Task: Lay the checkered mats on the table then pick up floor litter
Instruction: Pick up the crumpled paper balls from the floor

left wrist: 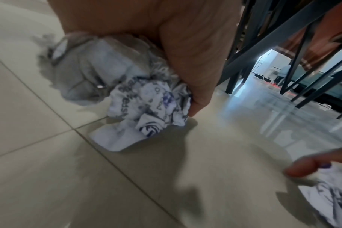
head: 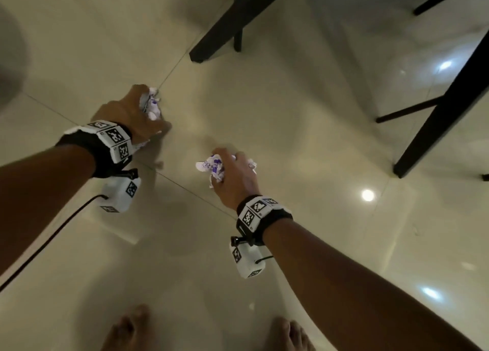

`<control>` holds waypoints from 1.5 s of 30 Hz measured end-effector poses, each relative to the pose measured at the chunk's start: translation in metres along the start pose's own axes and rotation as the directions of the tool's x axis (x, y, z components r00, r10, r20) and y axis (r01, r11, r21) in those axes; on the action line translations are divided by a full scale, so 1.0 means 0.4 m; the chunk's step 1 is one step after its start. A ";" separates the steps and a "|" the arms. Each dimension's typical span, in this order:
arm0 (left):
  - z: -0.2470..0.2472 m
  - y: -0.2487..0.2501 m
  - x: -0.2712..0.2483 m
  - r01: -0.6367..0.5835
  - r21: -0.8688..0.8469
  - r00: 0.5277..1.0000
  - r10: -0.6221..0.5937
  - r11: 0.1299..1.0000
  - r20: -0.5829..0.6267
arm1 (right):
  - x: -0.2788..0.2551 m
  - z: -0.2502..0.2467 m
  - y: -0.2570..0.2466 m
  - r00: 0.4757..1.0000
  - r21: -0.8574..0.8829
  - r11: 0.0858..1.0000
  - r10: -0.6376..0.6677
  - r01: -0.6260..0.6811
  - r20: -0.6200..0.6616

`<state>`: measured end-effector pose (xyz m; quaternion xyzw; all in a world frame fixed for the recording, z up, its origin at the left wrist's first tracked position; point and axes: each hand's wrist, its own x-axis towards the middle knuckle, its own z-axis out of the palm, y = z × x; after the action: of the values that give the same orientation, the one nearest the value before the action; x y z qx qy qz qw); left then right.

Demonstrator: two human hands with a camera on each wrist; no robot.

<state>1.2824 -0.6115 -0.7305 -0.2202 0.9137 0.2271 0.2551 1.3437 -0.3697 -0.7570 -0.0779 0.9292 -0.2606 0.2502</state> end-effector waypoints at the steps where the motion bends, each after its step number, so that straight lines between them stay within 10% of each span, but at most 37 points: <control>1: 0.001 0.001 -0.004 0.004 0.012 1.000 -0.004 1.000 0.009 | 0.000 -0.003 -0.003 1.000 -0.003 1.000 0.003 -0.003 0.015; 10: 0.023 -0.156 -0.344 0.075 0.045 0.982 -0.082 0.996 0.173 | -0.105 -0.073 -0.105 0.926 -0.093 0.964 0.263 -0.247 0.270; 18: -0.298 -0.307 -0.617 0.216 -0.245 0.976 -0.202 0.945 0.082 | -0.267 -0.240 -0.411 0.888 -0.211 0.974 0.171 -0.086 0.426; 27: -0.809 -0.427 -0.690 0.258 -0.482 0.933 -0.346 0.837 -0.101 | -0.108 -0.379 -1.056 0.922 -0.150 0.976 -0.089 0.155 0.377; 34: -0.906 -0.478 -0.697 0.333 -0.605 0.880 -0.469 0.723 -0.077 | 0.060 -0.286 -1.413 0.840 -0.086 0.924 -0.296 0.372 0.456; 38: -0.892 -0.479 -0.688 0.411 -0.677 0.842 -0.539 0.610 0.026 | 0.129 -0.220 -1.493 0.747 -0.077 0.920 -0.261 0.384 0.611; 45: -0.885 -0.467 -0.624 0.470 -0.717 0.808 -0.578 0.515 0.114 | 0.203 -0.255 -1.414 0.763 -0.157 0.924 -0.183 0.350 0.620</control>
<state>1.4425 -0.8764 -0.3742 -0.5819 0.6556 0.4603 0.1405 1.2304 -0.8287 -0.4203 -0.3204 0.8088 -0.1301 0.4757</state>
